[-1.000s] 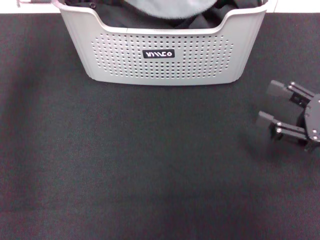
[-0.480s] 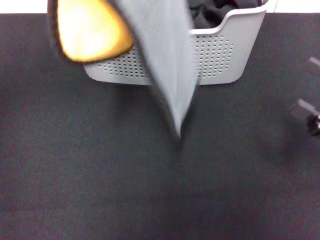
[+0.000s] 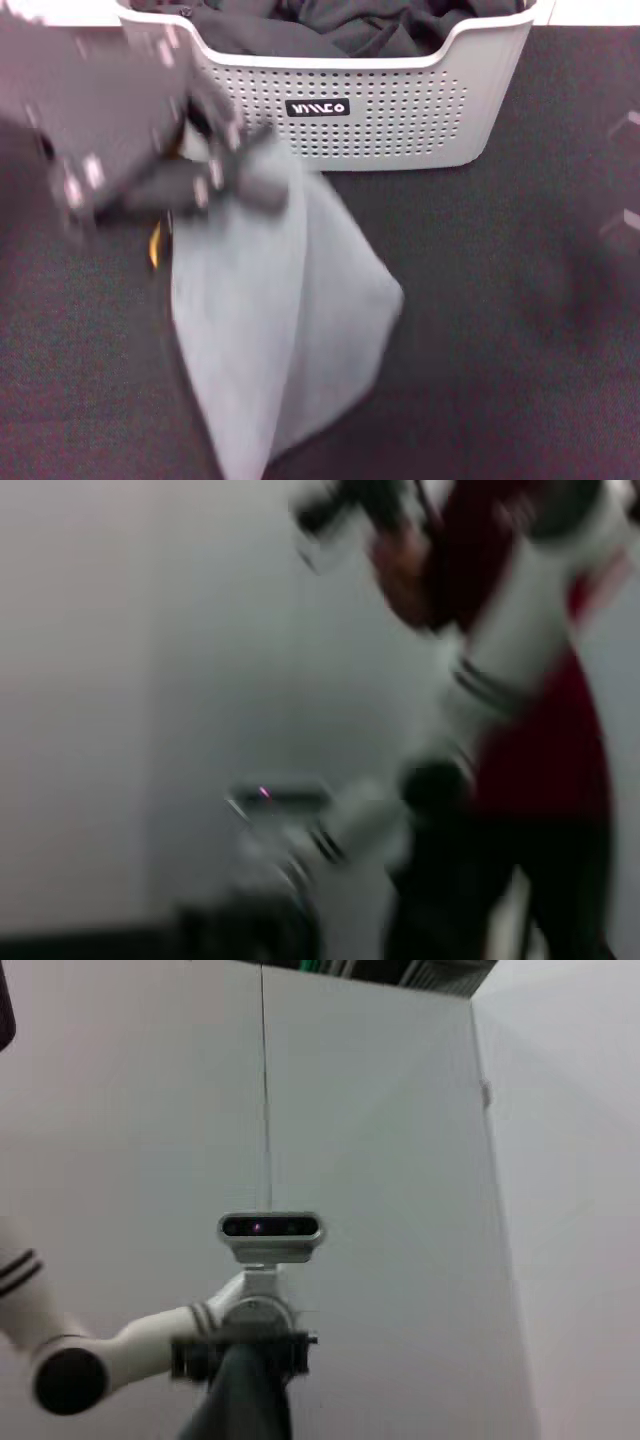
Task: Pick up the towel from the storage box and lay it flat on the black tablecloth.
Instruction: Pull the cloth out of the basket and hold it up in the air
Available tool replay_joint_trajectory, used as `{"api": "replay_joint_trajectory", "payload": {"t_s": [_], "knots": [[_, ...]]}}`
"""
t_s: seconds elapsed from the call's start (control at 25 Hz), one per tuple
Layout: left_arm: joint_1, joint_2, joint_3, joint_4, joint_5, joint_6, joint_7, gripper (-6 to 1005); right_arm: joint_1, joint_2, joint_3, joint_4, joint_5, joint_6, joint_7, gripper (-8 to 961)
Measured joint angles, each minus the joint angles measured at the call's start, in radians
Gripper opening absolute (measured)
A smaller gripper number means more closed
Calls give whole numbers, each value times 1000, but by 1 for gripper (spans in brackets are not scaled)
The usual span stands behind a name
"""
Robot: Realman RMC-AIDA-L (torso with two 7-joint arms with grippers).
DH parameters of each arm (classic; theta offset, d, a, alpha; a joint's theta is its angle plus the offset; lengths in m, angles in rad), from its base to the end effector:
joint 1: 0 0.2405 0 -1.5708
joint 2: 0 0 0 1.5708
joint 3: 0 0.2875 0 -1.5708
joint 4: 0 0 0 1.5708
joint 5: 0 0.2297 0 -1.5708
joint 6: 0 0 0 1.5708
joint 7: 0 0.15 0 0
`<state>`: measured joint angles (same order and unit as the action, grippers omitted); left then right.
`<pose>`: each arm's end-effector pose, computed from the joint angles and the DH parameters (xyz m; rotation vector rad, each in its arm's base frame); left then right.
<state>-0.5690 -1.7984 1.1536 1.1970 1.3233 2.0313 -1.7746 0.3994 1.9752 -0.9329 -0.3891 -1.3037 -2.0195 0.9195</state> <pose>-0.1405 0.3303 0.1177 2.7799 -0.1726 0.7921 0.2837 0.2872 0.0288 -2.4435 0.0511 1.5182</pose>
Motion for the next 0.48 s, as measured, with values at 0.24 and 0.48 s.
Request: {"api": "replay_joint_trajectory", "payload": {"t_s": [0.24, 0.48], "knots": [[-4, 7, 121, 52, 46, 3, 10, 39, 39, -32, -3, 1, -101, 7, 97, 833], [-52, 13, 227, 54, 50, 4, 6, 41, 55, -20, -6, 6, -129, 106, 116, 830]]}}
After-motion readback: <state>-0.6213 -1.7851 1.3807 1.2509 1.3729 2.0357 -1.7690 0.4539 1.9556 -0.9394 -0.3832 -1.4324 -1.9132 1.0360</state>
